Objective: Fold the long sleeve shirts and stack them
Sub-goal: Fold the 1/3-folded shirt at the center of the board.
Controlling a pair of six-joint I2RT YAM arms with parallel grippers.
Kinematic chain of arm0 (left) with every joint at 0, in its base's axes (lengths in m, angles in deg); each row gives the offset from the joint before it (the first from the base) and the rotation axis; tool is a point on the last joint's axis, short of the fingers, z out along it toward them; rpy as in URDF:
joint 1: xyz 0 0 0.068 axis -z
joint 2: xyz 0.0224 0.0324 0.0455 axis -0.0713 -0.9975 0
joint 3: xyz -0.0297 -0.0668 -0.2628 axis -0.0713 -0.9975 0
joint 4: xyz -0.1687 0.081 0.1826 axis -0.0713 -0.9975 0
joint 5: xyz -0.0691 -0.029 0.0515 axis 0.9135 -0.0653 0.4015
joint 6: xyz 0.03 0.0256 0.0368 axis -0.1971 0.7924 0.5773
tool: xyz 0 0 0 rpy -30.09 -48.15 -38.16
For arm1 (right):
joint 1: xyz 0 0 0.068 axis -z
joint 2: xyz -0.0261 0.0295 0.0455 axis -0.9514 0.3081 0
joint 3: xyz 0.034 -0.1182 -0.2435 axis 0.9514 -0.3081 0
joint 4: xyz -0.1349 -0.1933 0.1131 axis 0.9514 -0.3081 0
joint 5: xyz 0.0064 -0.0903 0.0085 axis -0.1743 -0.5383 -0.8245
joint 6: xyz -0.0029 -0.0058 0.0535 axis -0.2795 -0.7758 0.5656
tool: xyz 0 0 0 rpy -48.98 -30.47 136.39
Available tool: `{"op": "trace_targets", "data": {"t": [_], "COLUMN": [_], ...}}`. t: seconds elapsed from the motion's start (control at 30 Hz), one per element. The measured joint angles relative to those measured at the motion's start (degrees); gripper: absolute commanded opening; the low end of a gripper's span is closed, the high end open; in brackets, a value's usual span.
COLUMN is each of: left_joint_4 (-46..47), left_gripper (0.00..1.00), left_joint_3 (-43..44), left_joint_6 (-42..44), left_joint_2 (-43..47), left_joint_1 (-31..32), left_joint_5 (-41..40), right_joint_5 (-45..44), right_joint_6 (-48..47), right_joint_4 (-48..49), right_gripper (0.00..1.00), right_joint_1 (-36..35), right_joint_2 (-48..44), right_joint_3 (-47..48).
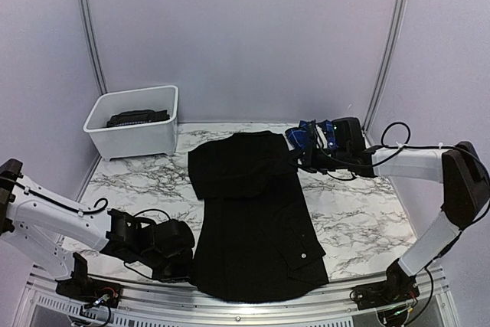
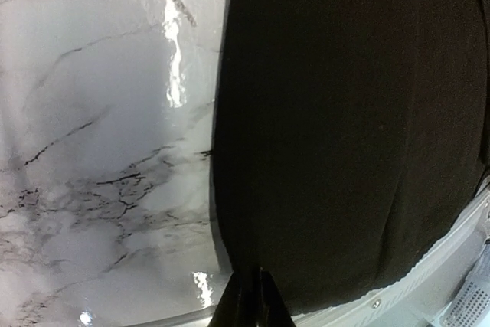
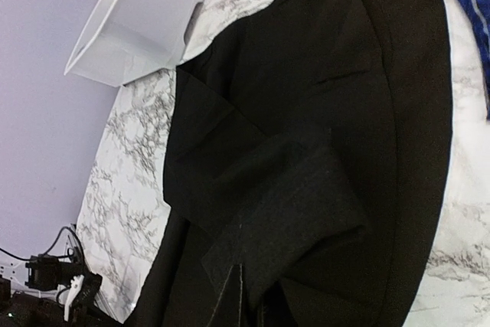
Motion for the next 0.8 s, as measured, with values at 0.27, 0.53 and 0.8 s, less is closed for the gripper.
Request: {"op": "trace_targets", "data": {"t": [0.27, 0.53, 0.8], "left_joint_4": [-0.7, -6.7, -13.6], "left_gripper": [0.00, 0.00, 0.00], "left_joint_3": [5.7, 19.3, 33.2], "left_joint_6": [1.4, 10.1, 20.3], "left_joint_2": [0.1, -3.3, -12.0], "left_joint_1": [2.0, 4.0, 4.4], "left_joint_5": [-3.0, -5.1, -4.6], "right_joint_5": [-2.5, -9.4, -15.3], "right_joint_6": [-2.7, -7.6, -10.9], "right_joint_4": [-4.5, -13.8, -19.3], "right_gripper": [0.00, 0.00, 0.00], "right_joint_1": [0.0, 1.4, 8.6], "right_joint_2": [-0.9, -1.5, -5.2], "right_joint_3": [-1.1, 14.3, 23.2]}}
